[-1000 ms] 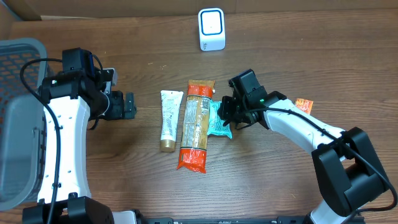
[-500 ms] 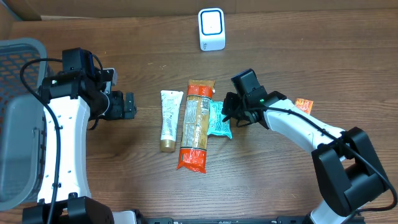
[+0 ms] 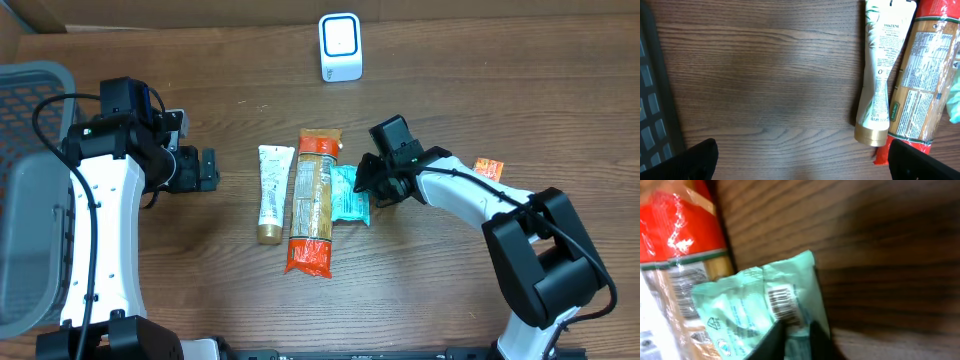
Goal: Scan the item barcode
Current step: 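Move the right gripper left to the mint-green packet, then grasp the green packet and pull it right with the right gripper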
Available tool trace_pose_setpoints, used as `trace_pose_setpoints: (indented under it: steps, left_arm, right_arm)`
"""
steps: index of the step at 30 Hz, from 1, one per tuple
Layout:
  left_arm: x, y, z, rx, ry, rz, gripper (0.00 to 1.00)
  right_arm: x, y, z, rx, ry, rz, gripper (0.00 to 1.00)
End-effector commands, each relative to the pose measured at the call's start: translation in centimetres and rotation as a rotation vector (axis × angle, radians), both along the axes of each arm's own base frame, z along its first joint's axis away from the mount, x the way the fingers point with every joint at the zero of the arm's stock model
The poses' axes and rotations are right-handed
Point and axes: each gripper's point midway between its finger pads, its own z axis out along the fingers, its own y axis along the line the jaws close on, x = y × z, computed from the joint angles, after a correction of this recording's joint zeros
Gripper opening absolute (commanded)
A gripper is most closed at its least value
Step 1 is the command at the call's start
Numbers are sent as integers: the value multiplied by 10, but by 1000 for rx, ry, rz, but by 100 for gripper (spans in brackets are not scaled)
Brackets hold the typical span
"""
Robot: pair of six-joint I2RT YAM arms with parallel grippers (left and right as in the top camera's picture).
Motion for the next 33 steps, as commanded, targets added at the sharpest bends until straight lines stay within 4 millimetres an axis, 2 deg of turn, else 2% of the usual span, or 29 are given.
trace_pose_setpoints:
  steps: [1,5,9,14,17,19,22,28,31,33]
  left_arm:
    - [0,0,-1,4,1,-20,100]
    - [0,-1,-1,4,1,-21,100]
    - [0,-1,-1,4,1,-20,99]
    - [0,-1,-1,4,1,-20,99]
    - [0,0,-1,4,1,-21,100]
    - [0,-1,-1,4,1,-21,100]
    - [0,-1,-1,4,1,-21,99]
    - [0,-1,-1,4,1,-20,99]
    - [0,-1,-1,4,1,-21,100]
    - [0,-1,-1,4,1,-21,100]
  right_arm:
    - [-5,-7,-19,-28,47,-12,24]
    - [13,-26,-13,-73,6,-19,27]
    - [39,-35,7,-88,-90,72,37]
    - [67,-31,55,-89,-198,178,37]
    - [70,-25,79,-89,-200,203,37]
    - [60,-15,86,-52,-163,235,37]
    - [28,7,86,40,-60,308,37]
    - [-30,39,65,41,62,430,37]
    - [-49,59,58,42,61,482,38]
    - [-54,65,56,30,60,485,39]
